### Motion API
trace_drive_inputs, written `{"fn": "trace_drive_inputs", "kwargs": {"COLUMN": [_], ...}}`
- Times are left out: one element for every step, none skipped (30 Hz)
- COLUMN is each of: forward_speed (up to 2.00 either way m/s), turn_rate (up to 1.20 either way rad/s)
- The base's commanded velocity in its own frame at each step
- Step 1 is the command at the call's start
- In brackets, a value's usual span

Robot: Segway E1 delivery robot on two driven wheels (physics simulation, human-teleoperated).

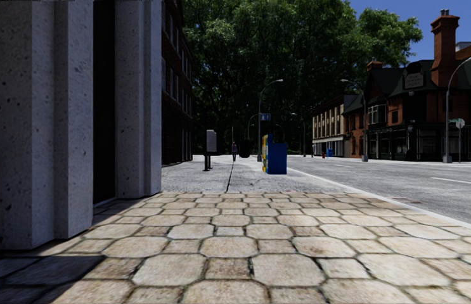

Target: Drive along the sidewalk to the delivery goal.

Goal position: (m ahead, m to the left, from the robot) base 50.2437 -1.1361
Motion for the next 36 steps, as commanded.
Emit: {"fn": "trace_drive_inputs", "kwargs": {"forward_speed": [2.00, 2.00, 2.00, 2.00, 2.00, 2.00, 2.00, 2.00, 2.00, 2.00, 2.00, 2.00, 2.00, 2.00, 2.00, 2.00, 2.00, 2.00, 2.00, 2.00, 2.00, 2.00, 2.00, 2.00, 2.00, 2.00, 2.00, 2.00, 2.00, 2.00, 2.00, 2.00, 2.00, 2.00, 2.00, 2.00], "turn_rate": [0.00, 0.00, 0.00, 0.00, 0.00, 0.00, 0.00, 0.00, 0.00, 0.00, 0.00, 0.00, 0.00, 0.00, 0.00, 0.00, 0.00, 0.00, 0.00, 0.00, 0.00, 0.00, 0.00, 0.00, 0.00, 0.00, 0.00, 0.00, 0.00, 0.00, 0.00, 0.00, 0.00, 0.00, 0.00, 0.00]}}
